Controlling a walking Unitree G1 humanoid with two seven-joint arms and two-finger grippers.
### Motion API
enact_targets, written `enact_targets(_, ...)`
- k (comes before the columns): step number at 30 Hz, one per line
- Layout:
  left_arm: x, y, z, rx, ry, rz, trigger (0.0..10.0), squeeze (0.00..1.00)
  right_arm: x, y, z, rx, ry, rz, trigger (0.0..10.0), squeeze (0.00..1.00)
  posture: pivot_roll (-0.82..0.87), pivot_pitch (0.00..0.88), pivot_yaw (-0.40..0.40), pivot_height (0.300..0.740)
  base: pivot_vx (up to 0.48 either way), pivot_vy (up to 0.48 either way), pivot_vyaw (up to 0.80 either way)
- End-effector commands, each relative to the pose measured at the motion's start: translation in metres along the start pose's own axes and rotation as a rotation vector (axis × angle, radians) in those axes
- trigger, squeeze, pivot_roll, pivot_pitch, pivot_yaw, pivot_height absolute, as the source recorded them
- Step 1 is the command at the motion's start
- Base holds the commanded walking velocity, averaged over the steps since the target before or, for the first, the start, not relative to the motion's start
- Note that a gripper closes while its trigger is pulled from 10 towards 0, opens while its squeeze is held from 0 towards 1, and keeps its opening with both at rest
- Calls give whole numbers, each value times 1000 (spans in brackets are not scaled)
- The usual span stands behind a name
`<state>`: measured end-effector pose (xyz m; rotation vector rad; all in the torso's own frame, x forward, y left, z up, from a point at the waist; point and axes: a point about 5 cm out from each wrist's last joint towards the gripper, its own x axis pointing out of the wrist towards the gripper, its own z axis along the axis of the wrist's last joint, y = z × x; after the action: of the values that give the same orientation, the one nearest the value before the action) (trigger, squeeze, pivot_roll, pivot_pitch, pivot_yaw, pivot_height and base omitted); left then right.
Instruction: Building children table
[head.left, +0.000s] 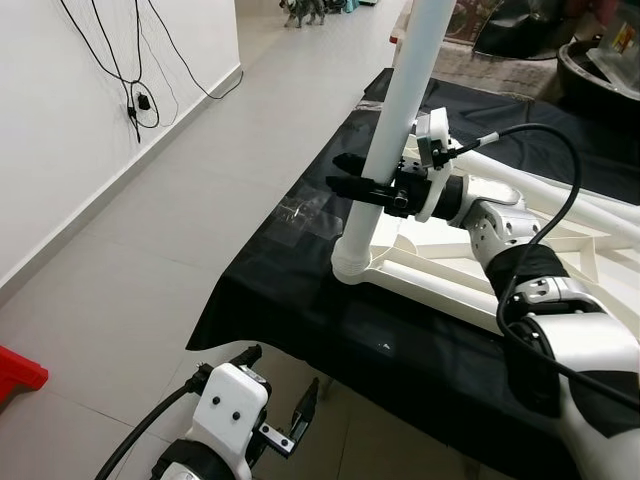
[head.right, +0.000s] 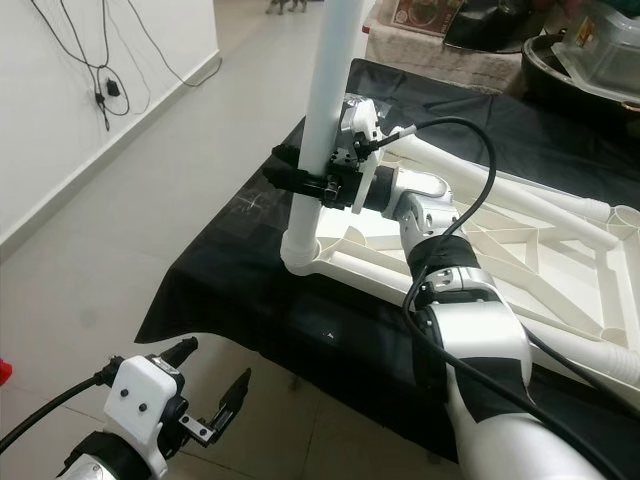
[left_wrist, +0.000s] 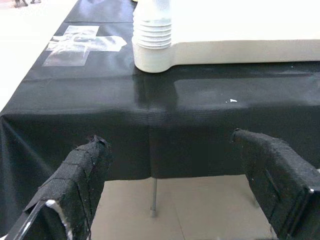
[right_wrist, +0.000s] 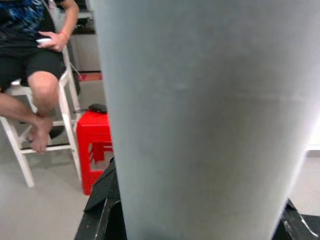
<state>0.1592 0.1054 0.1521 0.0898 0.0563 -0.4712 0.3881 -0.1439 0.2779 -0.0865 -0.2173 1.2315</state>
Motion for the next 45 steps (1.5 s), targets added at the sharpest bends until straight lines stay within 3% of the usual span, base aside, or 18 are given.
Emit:
enact_targets(1, -3, -2, 0, 1, 13, -7, 10000, 0, -3, -1, -3, -7, 38, -11, 10000, 0, 165, 179, -118, 740, 0, 0, 0)
enact_targets(12, -6, -5, 1, -4, 17, -12, 10000, 0, -6, -4, 0, -15, 59, -11, 10000, 0, 164, 196, -115, 740, 0, 0, 0)
enact_targets(28, -11, -7, 4, -10, 28, -10, 10000, 0, 10, 0, -9, -11, 63, -41, 10000, 0, 170, 230, -119, 740, 0, 0, 0)
enact_targets(30, -11, -7, 4, -11, 29, -9, 10000, 0, 10, 1, -9, -3, 60, -22, 10000, 0, 170, 230, -119, 740, 0, 0, 0)
enact_targets(32, -13, -8, 5, -13, 33, -7, 10000, 0, 8, 8, -15, 69, 59, 107, 10000, 0, 169, 248, -121, 740, 0, 0, 0)
enact_targets(36, -15, -8, 6, -15, 37, -8, 10000, 0, 10, 16, -24, 132, 77, 203, 10000, 0, 166, 256, -119, 740, 0, 0, 0)
enact_targets(40, -15, -8, 6, -15, 37, -8, 10000, 0, 14, 19, -30, 130, 105, 192, 10000, 0, 167, 258, -118, 740, 0, 0, 0)
enact_targets(45, -13, -5, 7, -10, 36, -1, 10000, 0, 25, 16, -38, 136, 128, 55, 10000, 0, 170, 261, -116, 740, 0, 0, 0)
